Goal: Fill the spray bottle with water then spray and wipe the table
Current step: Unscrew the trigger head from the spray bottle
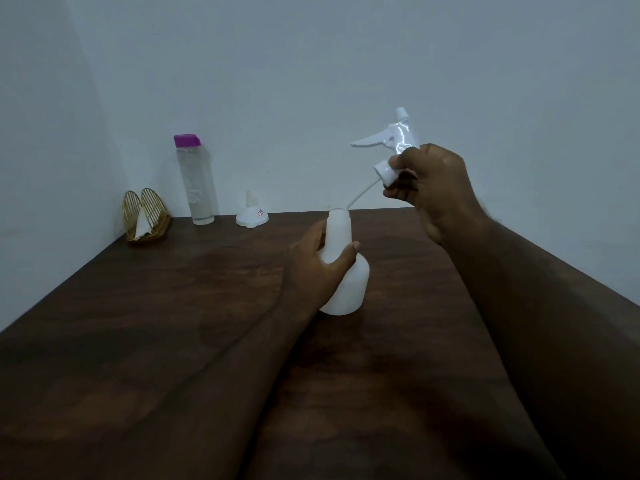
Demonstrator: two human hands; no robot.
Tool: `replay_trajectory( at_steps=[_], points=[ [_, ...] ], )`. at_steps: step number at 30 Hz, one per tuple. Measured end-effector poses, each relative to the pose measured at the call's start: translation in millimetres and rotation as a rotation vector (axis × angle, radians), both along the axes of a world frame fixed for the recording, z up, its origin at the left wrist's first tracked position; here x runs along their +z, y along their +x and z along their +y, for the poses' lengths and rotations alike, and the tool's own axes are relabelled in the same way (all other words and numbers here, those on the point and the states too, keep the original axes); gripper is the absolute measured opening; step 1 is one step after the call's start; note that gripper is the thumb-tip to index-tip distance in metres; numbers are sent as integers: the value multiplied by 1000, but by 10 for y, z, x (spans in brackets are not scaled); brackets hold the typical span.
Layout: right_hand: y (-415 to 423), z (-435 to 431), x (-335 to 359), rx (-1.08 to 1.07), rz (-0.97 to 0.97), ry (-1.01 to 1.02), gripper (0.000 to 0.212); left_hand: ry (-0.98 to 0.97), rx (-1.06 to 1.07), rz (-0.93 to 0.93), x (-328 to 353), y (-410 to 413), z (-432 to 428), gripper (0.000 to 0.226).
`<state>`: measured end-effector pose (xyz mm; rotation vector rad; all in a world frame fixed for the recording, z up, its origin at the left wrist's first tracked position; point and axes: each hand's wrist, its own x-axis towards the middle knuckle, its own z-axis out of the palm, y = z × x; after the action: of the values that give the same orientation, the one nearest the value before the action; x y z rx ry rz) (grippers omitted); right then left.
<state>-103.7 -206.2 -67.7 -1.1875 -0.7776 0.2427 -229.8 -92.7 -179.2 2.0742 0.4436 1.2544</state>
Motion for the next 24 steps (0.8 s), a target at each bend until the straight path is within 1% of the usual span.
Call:
replay_trajectory(
  at_steps=[2,4,6,9,12,15,17,19,22,23,24],
  points=[
    [26,-39,-20,-4,27,82,6,0,15,-7,3,-13,10,48],
    [74,-85,-27,5,73,194,11,-6,42,-6,6,-36,34,44],
    [170,-149,-50,46,92,246,5,-13,71,-20,0,-56,58,38],
    [302,-252,-200,54,43,135,24,-23,116,-30,7,-73,64,34],
    [406,-328,-451,86,74,27,15,-24,149,-35,12,-69,82,34],
    [435,-370,-612,142,69,-75,9,-24,165,-68,9,-70,93,27],
    [436,-383,-658,149,58,-83,18,-32,185,-79,8,-80,98,26],
    [429,-396,-670,167,87,-36,21,-44,200,-77,-1,-92,112,29],
    [448,-405,-704,127,47,-69,40,-50,206,-71,-16,-83,135,31],
    [439,-403,-706,134,47,-73,39,-51,209,-73,-17,-79,137,32],
    [441,-397,-715,149,56,-64,32,-51,211,-79,-20,-77,142,32]
  ],
)
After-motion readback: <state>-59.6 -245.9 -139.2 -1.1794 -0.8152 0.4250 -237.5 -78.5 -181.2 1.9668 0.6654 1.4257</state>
